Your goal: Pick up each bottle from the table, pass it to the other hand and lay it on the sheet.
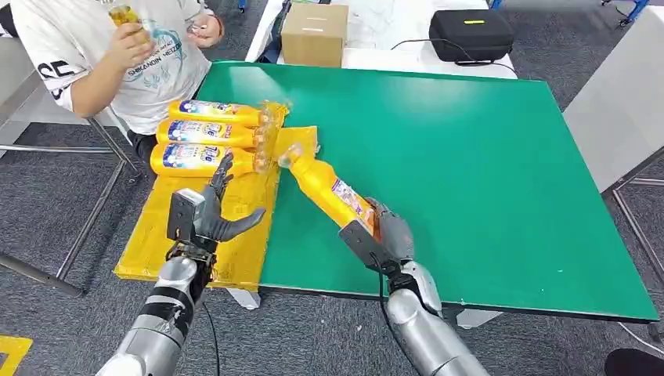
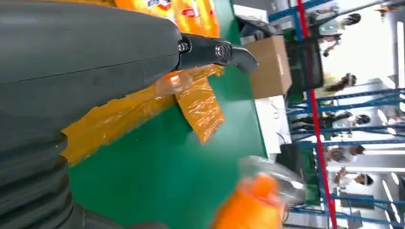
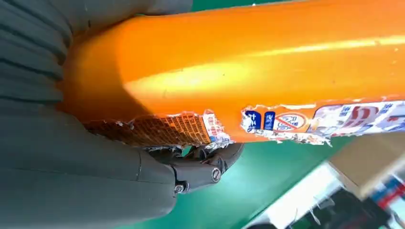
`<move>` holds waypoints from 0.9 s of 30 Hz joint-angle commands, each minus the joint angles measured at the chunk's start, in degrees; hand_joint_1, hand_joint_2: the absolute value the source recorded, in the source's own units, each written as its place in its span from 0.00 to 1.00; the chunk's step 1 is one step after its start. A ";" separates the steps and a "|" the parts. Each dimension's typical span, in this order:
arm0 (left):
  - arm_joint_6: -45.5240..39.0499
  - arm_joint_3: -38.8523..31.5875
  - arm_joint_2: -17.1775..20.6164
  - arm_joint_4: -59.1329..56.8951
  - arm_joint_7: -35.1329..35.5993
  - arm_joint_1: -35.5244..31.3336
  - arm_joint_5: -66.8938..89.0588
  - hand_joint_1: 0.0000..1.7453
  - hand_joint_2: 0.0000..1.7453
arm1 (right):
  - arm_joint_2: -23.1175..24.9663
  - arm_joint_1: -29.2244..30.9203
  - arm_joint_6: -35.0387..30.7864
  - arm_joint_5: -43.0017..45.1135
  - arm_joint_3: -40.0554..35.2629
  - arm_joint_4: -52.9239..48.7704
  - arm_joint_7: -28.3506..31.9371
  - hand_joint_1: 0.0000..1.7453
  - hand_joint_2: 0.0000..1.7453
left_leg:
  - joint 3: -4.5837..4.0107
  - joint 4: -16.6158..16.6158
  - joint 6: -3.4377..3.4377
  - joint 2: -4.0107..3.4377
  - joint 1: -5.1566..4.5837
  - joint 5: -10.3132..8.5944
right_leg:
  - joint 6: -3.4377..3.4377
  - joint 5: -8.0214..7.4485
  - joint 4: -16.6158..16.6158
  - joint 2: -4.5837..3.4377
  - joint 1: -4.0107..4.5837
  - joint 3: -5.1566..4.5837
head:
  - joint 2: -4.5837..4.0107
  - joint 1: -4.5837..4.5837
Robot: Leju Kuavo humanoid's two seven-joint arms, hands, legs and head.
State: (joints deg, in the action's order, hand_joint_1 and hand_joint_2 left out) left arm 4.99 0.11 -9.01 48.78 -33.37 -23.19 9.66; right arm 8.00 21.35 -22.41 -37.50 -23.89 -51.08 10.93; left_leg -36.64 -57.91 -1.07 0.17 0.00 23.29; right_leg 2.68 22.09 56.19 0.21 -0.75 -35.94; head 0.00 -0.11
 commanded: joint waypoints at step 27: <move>9.57 13.48 -0.54 -1.87 7.70 -3.68 -14.90 0.00 1.00 | 11.19 9.57 1.99 1.05 -18.05 15.37 6.15 1.00 1.00 | 0.14 0.03 0.06 -0.01 0.03 0.08 | -0.09 0.07 -0.02 -0.04 0.04 0.17 | 0.00 -0.02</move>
State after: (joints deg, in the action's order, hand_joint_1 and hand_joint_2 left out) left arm 14.84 10.95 -10.75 47.12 -26.14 -24.83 -4.35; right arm 17.53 28.29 -24.22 -35.26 -33.27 -44.98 17.09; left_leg -36.71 -57.91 -1.08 0.22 -0.01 23.28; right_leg 2.69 22.09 56.20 0.23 -0.77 -35.97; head 0.00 -0.13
